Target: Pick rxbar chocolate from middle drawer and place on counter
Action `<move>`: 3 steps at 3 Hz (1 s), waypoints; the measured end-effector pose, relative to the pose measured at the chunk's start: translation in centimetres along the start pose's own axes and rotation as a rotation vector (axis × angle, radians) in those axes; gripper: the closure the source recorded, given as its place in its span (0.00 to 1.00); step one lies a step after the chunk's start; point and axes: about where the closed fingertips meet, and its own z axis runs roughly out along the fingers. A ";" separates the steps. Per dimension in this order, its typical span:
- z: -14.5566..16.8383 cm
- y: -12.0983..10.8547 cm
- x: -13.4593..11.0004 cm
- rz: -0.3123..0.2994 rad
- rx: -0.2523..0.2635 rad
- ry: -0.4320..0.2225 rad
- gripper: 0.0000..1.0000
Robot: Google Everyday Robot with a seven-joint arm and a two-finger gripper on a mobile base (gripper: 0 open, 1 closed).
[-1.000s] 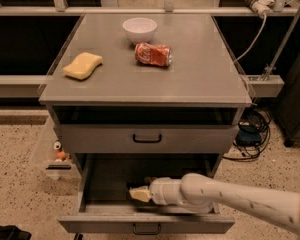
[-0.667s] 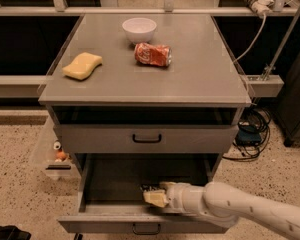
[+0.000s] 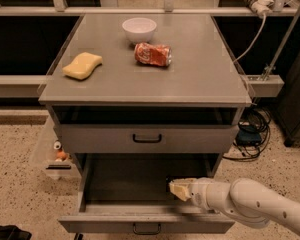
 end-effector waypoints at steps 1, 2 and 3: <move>-2.6 1.3 -2.4 -0.067 0.036 -0.014 1.00; -8.4 6.1 -6.9 -0.231 0.097 -0.056 1.00; -13.5 12.6 -12.6 -0.418 0.145 -0.098 1.00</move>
Offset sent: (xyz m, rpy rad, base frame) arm -0.0781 -0.0062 0.3121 -0.3093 -0.5279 0.0355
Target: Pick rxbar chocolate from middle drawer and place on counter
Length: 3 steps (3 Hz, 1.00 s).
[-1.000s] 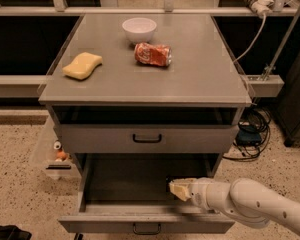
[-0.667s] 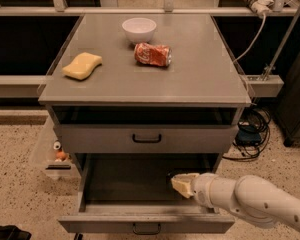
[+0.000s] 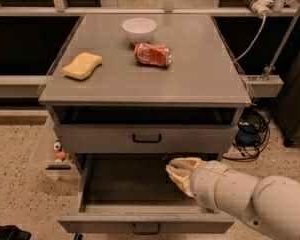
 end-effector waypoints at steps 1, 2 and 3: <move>-3.3 2.5 -8.0 -0.158 0.028 -0.069 1.00; -6.7 2.2 -11.7 -0.216 0.097 -0.107 1.00; -9.8 -0.2 -11.7 -0.227 0.159 -0.070 1.00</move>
Offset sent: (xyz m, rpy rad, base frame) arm -0.0108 0.0289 0.0724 -0.0538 -0.1305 0.0600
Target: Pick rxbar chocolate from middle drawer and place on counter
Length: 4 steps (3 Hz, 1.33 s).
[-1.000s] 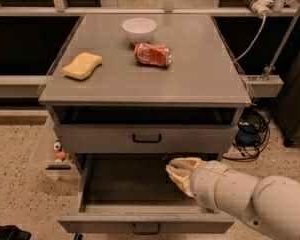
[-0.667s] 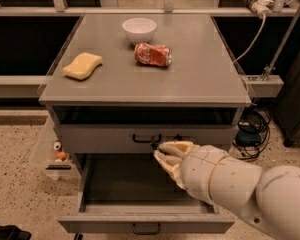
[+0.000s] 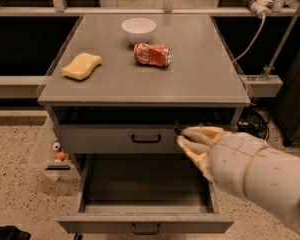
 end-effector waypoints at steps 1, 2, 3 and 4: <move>-2.7 -4.2 1.0 -0.018 -0.001 0.089 1.00; -3.8 -8.6 0.4 -0.035 -0.067 0.137 1.00; -1.2 -11.8 -1.2 -0.118 -0.174 0.117 1.00; 3.7 -13.8 -4.3 -0.178 -0.293 0.012 1.00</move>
Offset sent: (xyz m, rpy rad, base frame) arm 0.1615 0.0382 0.1496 -0.3079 0.0006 0.5779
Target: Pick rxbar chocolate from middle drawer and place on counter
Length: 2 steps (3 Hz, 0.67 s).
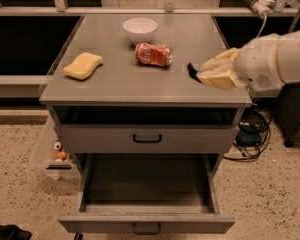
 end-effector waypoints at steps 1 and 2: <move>5.4 -2.4 -2.3 -0.071 -0.125 -0.079 1.00; 11.3 -2.8 -4.7 -0.123 -0.243 -0.143 1.00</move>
Offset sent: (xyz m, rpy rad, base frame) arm 0.1315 0.1637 -0.0303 0.0931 0.0364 0.4976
